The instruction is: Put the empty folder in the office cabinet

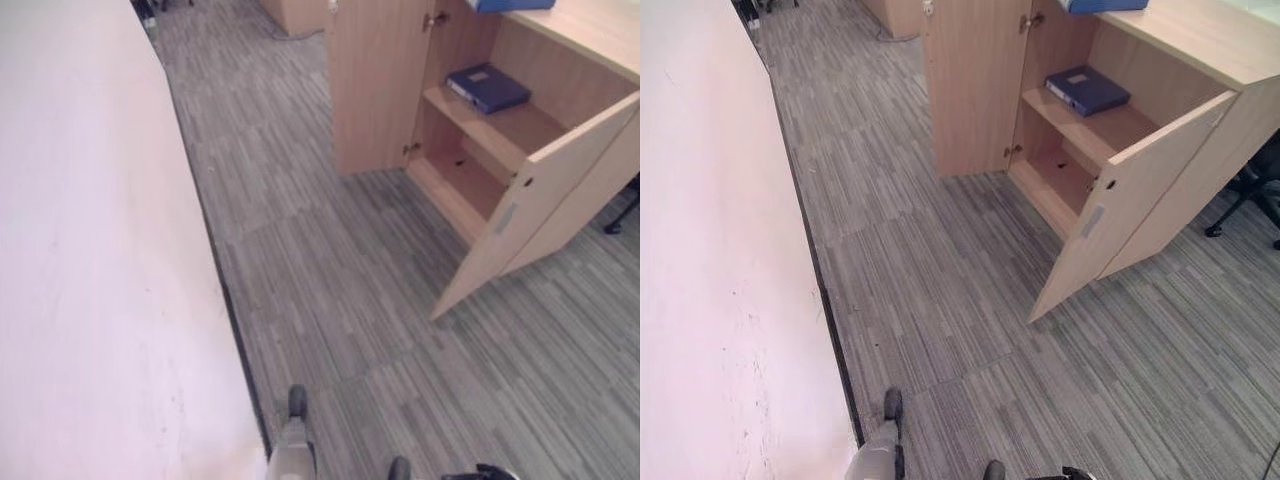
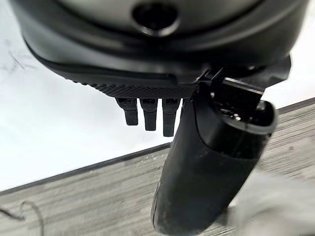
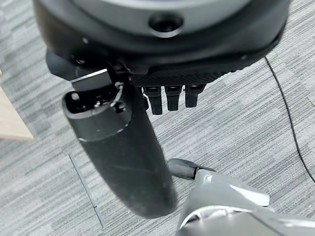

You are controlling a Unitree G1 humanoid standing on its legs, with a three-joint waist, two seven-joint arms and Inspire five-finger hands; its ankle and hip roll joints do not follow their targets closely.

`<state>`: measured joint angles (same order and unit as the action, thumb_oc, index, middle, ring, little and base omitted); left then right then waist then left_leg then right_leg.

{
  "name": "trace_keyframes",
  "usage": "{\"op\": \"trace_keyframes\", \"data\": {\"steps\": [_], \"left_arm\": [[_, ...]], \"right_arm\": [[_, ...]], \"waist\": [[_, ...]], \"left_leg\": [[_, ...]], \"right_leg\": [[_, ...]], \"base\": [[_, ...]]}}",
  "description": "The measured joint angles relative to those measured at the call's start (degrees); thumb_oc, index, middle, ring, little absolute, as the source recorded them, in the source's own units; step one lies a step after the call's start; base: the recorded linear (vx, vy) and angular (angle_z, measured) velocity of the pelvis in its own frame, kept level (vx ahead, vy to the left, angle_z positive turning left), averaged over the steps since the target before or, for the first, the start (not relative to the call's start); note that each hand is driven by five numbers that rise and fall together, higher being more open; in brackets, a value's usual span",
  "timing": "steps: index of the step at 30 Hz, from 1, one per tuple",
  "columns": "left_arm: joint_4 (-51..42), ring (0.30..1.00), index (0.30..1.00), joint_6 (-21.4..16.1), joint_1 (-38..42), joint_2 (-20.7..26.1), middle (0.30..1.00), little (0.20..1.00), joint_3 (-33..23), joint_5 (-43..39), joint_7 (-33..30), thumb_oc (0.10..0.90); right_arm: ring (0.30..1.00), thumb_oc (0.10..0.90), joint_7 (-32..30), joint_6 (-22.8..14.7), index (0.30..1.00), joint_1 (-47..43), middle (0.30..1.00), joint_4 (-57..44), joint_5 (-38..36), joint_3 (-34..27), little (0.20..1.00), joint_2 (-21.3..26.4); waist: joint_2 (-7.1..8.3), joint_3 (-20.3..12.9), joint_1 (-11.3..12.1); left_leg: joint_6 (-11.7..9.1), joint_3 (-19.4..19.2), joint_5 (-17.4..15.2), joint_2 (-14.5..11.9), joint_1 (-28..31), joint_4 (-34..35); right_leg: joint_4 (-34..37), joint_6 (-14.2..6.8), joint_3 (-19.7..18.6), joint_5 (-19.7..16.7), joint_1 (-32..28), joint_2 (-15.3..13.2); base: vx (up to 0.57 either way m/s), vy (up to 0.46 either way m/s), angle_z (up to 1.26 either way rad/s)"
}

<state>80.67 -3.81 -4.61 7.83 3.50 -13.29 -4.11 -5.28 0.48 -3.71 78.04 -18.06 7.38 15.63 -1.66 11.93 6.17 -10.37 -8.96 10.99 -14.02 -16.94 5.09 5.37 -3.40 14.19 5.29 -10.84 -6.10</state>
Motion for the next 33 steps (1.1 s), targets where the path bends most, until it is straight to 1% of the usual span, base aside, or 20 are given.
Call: {"op": "trace_keyframes", "data": {"steps": [2, 3, 4, 5, 6, 7, 9, 10, 11, 14, 16, 17, 20, 22, 24, 25, 27, 30, 32, 33], "left_arm": [[0.41, 0.9, 0.9, 0.9, -2.79, -1.68, 0.9, 0.9, -1.62, -0.95, 1.28, 0.8], [0.43, 0.9, 0.9, 1.33, -3.66, -2.35, 0.9, 0.9, -1.58, -1.12, 1.33, 0.8], [1.04, 0.9, 0.9, 2.02, -4.27, -1.99, 0.9, 0.9, -1.76, -1.3, 2.59, 0.8], [0.78, 0.9, 0.9, 2.18, -4.99, -1.32, 0.9, 0.9, -1.94, -1.24, 3.35, 0.8], [0.34, 0.9, 0.9, 2.2, -4.74, -0.98, 0.9, 0.9, -2.63, -0.56, 2.24, 0.8], [0.36, 0.9, 0.9, 2.22, -4.71, -0.87, 0.9, 0.9, -2.67, 0.24, 2.35, 0.8], [0.18, 0.9, 0.9, 2.17, -5.07, -1.06, 0.9, 0.9, -2.62, 0.14, 2.45, 0.8], [0.39, 0.9, 0.9, 2.22, -5.46, -1.32, 0.9, 0.9, -2.47, 0.18, 2.7, 0.8], [0.36, 0.9, 0.9, 2.27, -5.51, -1.54, 0.9, 0.9, -2.45, 0.18, 3.02, 0.8], [1.2, 0.9, 0.9, 2.27, -6.63, -2.75, 0.9, 0.9, -2.75, 0.13, 4.19, 0.8], [1.55, 0.9, 0.9, 2.33, -7.25, -4.48, 0.9, 0.9, -2.15, 0.14, 4.73, 0.8], [2.03, 0.9, 0.9, 2.73, -7.59, -6.59, 0.9, 0.9, -0.37, 0.16, 5.53, 0.8], [1.35, 0.9, 0.9, 2.43, -7.84, -7.35, 0.9, 0.9, 3.22, 0.29, 5.36, 0.8], [1.29, 0.9, 0.9, 2.55, -7.68, -7.83, 0.9, 0.9, 4.16, 0.58, 5.04, 0.8], [0.87, 0.9, 0.9, 2.34, -8.01, -8.1, 0.9, 0.9, 3.53, 0.58, 5.28, 0.8], [0.12, 0.9, 0.9, 2.17, -8.35, -7.43, 0.9, 0.9, 2.31, 0.59, 4.88, 0.8], [-0.2, 0.9, 0.9, 2.14, -8.24, -5.8, 0.9, 0.9, 0.32, 0.61, 4.38, 0.8], [-0.59, 0.9, 0.9, 1.09, -7.6, -2.34, 0.9, 0.9, -1.04, 0.83, 3.0, 0.8], [-0.19, 0.9, 0.9, 0.87, -7.38, 0.23, 0.9, 0.9, -1.02, 3.0, 2.36, 0.8], [-0.22, 0.9, 0.9, 0.8, -7.47, 1.99, 0.9, 0.9, -0.91, 2.94, 1.67, 0.8]], "right_arm": [[0.9, 0.8, 0.01, -0.2, 0.9, 1.62, 0.9, 1.01, 0.08, 0.13, 0.9, 0.56], [0.9, 0.8, 0.21, -0.21, 0.9, 1.66, 0.9, 0.98, 0.16, 0.22, 0.9, 0.68], [0.9, 0.8, 0.33, -0.22, 0.9, 2.12, 0.9, 1.21, 0.26, 0.56, 0.9, -0.35], [0.9, 0.8, 0.82, -0.19, 0.9, 1.64, 0.9, 1.07, 0.93, 0.87, 0.9, -2.08], [0.9, 0.8, 1.69, -0.16, 0.9, 1.63, 0.9, 0.91, 1.69, 0.81, 0.9, -4.41], [0.9, 0.8, 1.78, -0.11, 0.9, 1.55, 0.9, 0.87, 2.29, 0.81, 0.9, -5.31], [0.9, 0.8, 2.21, 0.0, 0.9, 1.62, 0.9, 0.89, 2.38, 0.82, 0.9, -6.43], [0.9, 0.8, 2.47, 0.14, 0.9, 1.57, 0.9, 0.92, 2.89, 0.83, 0.9, -7.14], [0.9, 0.8, 2.51, 0.13, 0.9, 1.57, 0.9, 0.91, 3.23, 0.83, 0.9, -7.19], [0.9, 0.8, 2.24, 0.11, 0.9, 1.6, 0.9, 0.53, 3.86, 0.27, 0.9, -6.85], [0.9, 0.8, 2.27, 0.42, 0.9, 1.57, 0.9, 0.32, 3.86, 0.86, 0.9, -5.99], [0.9, 0.8, 2.07, 0.6, 0.9, 2.56, 0.9, -0.27, 3.87, 1.28, 0.9, -3.63], [0.9, 0.8, 2.31, 0.51, 0.9, 1.68, 0.9, -2.07, 3.85, 1.47, 0.9, -4.21], [0.9, 0.8, 2.56, -0.11, 0.9, -0.26, 0.9, -5.2, 3.8, 1.47, 0.9, -4.62], [0.9, 0.8, 2.43, -1.18, 0.9, -2.44, 0.9, -6.51, 3.78, 2.25, 0.9, -4.51], [0.9, 0.8, 2.4, -1.73, 0.9, -3.68, 0.9, -8.57, 3.34, 3.85, 0.9, -3.85], [0.9, 0.8, 2.18, -1.71, 0.9, -6.21, 0.9, -8.65, 3.26, 4.14, 0.9, -3.74], [0.9, 0.8, 2.28, -1.51, 0.9, -5.88, 0.9, -7.83, 3.25, 3.15, 0.9, -3.36], [0.9, 0.8, 2.3, -1.45, 0.9, -5.15, 0.9, -7.28, 1.96, 1.22, 0.9, -3.46], [0.9, 0.8, 2.37, -1.55, 0.9, -5.02, 0.9, -6.06, 1.04, -0.03, 0.9, -3.47]], "waist": [[-1.01, -1.79, 1.01], [-1.3, -2.9, 1.08], [0.7, -3.33, 1.47], [3.85, -3.57, 1.47], [5.9, -4.32, 1.79], [6.21, -4.5, 1.87], [5.73, -4.69, 2.42], [6.11, -6.27, 2.63], [6.73, -6.9, 2.64], [6.09, -8.45, 3.41], [5.1, -9.4, 3.53], [3.59, -10.5, 3.38], [3.09, -10.26, 4.09], [-0.09, -8.62, 3.15], [-2.99, -6.88, 1.0], [-2.35, -6.04, -0.69], [-0.52, -4.0, -2.02], [1.23, -2.85, -3.06], [2.55, -2.08, -5.0], [2.85, -2.01, -5.1]], "left_leg": [[0.5, -0.22, -1.07, -0.17, 2.29, -0.33], [1.51, 0.03, 1.7, 0.14, 2.56, -0.22], [3.19, -1.79, 6.17, 2.15, 3.55, -0.1], [5.28, -3.55, 4.99, 4.59, 3.99, -0.33], [7.23, -4.93, 4.58, 6.49, 4.36, -0.36], [8.3, -5.35, 3.62, 7.49, 5.3, -0.36], [9.58, -6.37, 2.08, 8.72, 7.22, -0.37], [9.88, -6.83, -0.44, 11.05, 8.31, -0.33], [10.33, -6.96, -1.14, 12.26, 8.91, -0.33], [12.05, -7.25, -3.92, 15.98, 10.6, -0.31], [14.19, -6.98, -6.06, 19.1, 12.1, -0.2], [16.03, -5.72, -6.84, 21.45, 13.17, -0.31], [19.46, -4.63, -9.32, 23.03, 13.87, -0.34], [20.64, -3.51, -10.61, 20.54, 16.43, -0.35], [19.04, -3.67, -10.17, 16.78, 18.36, -0.34], [17.73, -2.91, -11.42, 16.95, 19.04, -0.33], [16.95, -2.6, -11.92, 17.55, 20.41, -0.12], [15.51, -1.33, -13.99, 17.4, 22.54, -0.11], [14.67, 0.62, -14.51, 17.35, 23.41, -0.09], [12.77, 2.8, -15.69, 16.55, 24.89, -0.1]], "right_leg": [[0.01, -3.39, -2.14, 2.22, -2.6, -1.71], [0.01, -4.54, -2.62, 2.93, -3.02, -2.8], [-0.14, -5.42, -2.75, 3.11, -3.43, -5.2], [-0.65, -5.67, -2.31, 1.69, -3.06, -7.93], [-1.25, -5.31, -0.57, -2.67, -2.42, -10.32], [-2.15, -5.41, -0.59, -4.89, -2.31, -11.37], [-4.16, -6.43, -0.74, -7.5, -2.14, -13.01], [-6.63, -8.45, -0.52, -9.74, -1.53, -15.22], [-7.47, -9.07, -0.39, -10.44, -1.68, -16.46], [-13.66, -10.36, 1.21, -12.67, -0.4, -20.42], [-20.06, -11.45, 0.59, -15.86, 1.75, -23.84], [-26.04, -12.04, 0.45, -20.48, 3.77, -27.31], [-34.15, -12.26, 1.3, -19.69, 9.62, -29.37], [-39.19, -9.01, 3.83, -5.81, 15.72, -25.41], [-36.03, -7.09, 6.09, -1.1, 20.48, -18.79], [-30.39, -8.36, 6.93, -1.97, 26.38, -16.79], [-19.62, -7.08, 7.4, -5.29, 30.8, -13.95], [-13.73, -8.26, 8.31, -6.87, 34.43, -10.03], [-12.62, -7.31, 8.23, -7.34, 33.98, -9.53], [-15.84, -6.25, 8.42, -7.4, 32.07, -8.92]], "base": [[0.33, 0.248, -0.72], [0.33, 0.276, -0.7], [0.21, 0.175, -0.46], [0.3, 0.269, -0.4], [0.27, 0.278, -0.23], [0.24, 0.278, -0.14], [0.17, 0.222, -0.1], [0.22, 0.302, -0.07], [0.15, 0.213, 0.0], [0.24, 0.366, 0.17], [0.23, 0.348, 0.33], [0.24, 0.301, 0.53], [0.24, 0.177, 0.13], [0.21, 0.052, -0.26], [0.17, -0.072, 0.07], [0.28, -0.105, 0.31], [0.35, -0.131, 0.44], [0.34, -0.141, 0.5], [0.31, -0.168, 0.92], [0.32, -0.173, 0.94]]}}
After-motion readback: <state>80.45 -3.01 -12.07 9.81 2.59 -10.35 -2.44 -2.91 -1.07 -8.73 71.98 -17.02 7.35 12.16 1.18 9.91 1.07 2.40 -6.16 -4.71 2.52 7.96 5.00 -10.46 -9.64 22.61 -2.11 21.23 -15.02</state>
